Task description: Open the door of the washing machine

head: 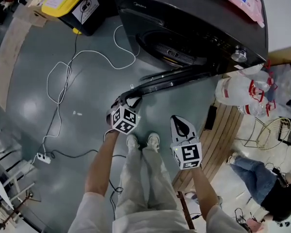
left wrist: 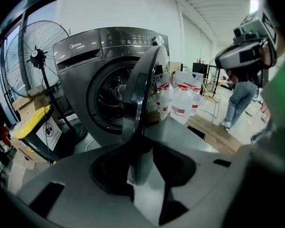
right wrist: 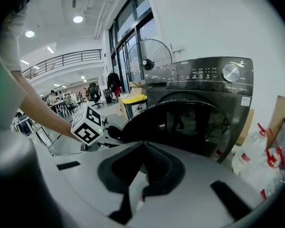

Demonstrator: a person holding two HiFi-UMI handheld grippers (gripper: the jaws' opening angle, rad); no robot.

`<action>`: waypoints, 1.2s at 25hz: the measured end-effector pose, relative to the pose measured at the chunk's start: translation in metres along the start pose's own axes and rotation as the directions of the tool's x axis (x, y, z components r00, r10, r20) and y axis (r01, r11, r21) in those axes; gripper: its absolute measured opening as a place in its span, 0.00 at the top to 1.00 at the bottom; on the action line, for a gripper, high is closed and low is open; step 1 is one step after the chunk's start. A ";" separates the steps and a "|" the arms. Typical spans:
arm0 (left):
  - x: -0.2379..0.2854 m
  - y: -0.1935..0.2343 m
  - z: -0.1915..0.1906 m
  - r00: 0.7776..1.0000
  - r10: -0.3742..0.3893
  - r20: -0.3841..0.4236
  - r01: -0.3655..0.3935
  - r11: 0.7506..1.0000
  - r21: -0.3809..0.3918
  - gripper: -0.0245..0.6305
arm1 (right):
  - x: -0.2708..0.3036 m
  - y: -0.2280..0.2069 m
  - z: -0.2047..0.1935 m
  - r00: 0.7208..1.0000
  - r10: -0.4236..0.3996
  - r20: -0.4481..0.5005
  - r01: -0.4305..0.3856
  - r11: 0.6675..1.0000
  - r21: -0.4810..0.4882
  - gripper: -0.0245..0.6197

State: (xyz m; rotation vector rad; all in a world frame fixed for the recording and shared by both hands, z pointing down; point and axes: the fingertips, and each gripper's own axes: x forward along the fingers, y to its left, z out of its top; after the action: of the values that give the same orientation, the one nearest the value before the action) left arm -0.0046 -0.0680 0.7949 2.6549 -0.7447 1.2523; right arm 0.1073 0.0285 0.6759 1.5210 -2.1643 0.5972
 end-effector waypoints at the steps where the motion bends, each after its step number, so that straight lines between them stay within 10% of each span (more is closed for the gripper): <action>1: -0.002 -0.005 -0.001 1.000 -0.002 -0.004 0.002 1.000 0.001 0.75 | -0.004 0.002 -0.002 1.000 -0.005 -0.002 0.005 1.000 0.003 0.96; 30: -0.047 -0.182 -0.017 0.987 -0.132 0.088 0.136 0.990 -0.048 0.80 | -0.093 0.058 -0.067 0.994 -0.108 0.008 0.107 0.993 0.053 0.96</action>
State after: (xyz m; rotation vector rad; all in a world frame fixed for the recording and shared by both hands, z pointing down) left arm 0.0457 0.1142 0.7896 2.6783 -0.5903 1.0779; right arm 0.0877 0.1554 0.6714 1.6602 -2.0745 0.6154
